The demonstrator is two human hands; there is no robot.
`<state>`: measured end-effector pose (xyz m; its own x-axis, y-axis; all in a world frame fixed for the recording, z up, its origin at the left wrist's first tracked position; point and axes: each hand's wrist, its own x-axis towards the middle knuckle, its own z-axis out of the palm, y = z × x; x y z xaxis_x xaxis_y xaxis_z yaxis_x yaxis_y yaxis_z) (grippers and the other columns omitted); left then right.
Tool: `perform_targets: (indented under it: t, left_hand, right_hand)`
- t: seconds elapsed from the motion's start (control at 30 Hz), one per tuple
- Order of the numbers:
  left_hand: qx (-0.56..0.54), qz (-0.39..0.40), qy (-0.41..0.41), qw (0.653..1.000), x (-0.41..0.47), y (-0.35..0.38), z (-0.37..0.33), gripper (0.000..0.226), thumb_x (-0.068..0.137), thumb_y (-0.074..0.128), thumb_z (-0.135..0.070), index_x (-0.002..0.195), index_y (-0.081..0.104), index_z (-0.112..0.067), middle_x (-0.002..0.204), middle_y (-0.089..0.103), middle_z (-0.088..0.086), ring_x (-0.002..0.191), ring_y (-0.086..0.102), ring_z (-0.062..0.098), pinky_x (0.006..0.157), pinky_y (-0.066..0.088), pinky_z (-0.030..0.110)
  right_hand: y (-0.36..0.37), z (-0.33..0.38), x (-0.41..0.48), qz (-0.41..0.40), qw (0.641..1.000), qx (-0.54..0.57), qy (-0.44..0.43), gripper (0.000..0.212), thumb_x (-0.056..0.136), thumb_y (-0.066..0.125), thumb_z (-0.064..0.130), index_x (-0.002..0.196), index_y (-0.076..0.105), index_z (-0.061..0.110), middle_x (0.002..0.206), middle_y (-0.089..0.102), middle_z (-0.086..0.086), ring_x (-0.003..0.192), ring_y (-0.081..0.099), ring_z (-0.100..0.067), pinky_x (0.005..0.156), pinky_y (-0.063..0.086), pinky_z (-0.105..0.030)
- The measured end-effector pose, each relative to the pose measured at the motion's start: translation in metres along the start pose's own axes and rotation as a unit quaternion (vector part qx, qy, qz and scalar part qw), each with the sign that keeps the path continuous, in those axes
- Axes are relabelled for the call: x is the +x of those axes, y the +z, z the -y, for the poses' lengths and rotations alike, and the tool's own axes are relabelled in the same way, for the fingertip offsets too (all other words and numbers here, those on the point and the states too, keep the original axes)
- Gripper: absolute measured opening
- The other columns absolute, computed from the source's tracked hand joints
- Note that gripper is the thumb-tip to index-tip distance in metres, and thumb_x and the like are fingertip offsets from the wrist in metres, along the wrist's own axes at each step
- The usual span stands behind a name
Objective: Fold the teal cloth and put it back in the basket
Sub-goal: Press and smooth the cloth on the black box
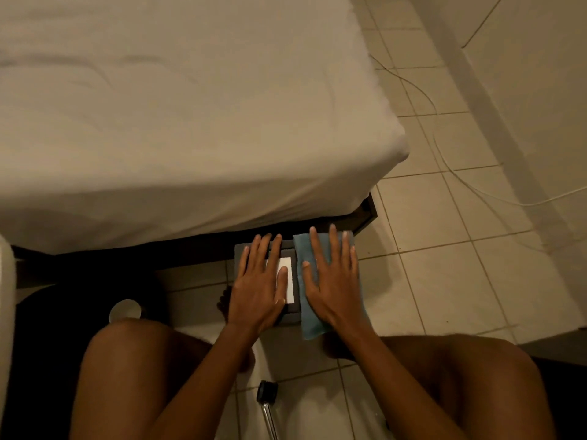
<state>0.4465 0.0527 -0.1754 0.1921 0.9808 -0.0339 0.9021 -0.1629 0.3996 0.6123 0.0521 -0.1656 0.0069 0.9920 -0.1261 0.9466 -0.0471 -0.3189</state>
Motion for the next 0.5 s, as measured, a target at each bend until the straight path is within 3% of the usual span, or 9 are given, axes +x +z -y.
perform_targets:
  t: [0.13, 0.33, 0.5]
  left_hand:
    - [0.000, 0.016, 0.033, 0.999, -0.002, -0.001, -0.001, 0.058, 0.104, 0.024, -0.042, 0.157, 0.011, -0.023, 0.165, 0.014, 0.001, 0.153, -0.003, 0.011, 0.125, -0.003, 0.031]
    - [-0.019, -0.012, -0.042, 0.999, -0.018, 0.008, -0.017, 0.060, 0.103, 0.019, -0.044, 0.157, 0.008, -0.022, 0.165, 0.012, 0.003, 0.153, 0.000, 0.014, 0.125, 0.001, 0.037]
    - [-0.008, -0.012, -0.033, 0.999, -0.018, 0.008, -0.014, 0.060, 0.104, 0.016, -0.043, 0.158, 0.005, -0.020, 0.166, 0.007, 0.005, 0.153, -0.003, 0.015, 0.125, 0.002, 0.038]
  right_hand:
    - [0.006, 0.002, -0.024, -0.027, 0.998, -0.002, 0.054, 0.070, 0.100, 0.024, 0.053, 0.158, -0.007, 0.031, 0.167, -0.011, -0.008, 0.154, -0.009, -0.028, 0.124, 0.004, -0.051]
    - [-0.002, -0.016, -0.006, 0.012, 0.999, 0.006, -0.032, 0.067, 0.100, 0.022, 0.055, 0.158, -0.005, 0.035, 0.167, -0.011, -0.004, 0.154, -0.012, -0.025, 0.124, 0.006, -0.052]
    - [0.000, -0.010, -0.009, 0.000, 1.000, 0.014, -0.017, 0.068, 0.100, 0.028, 0.053, 0.158, -0.004, 0.035, 0.167, -0.010, -0.005, 0.154, -0.011, -0.024, 0.125, 0.004, -0.049]
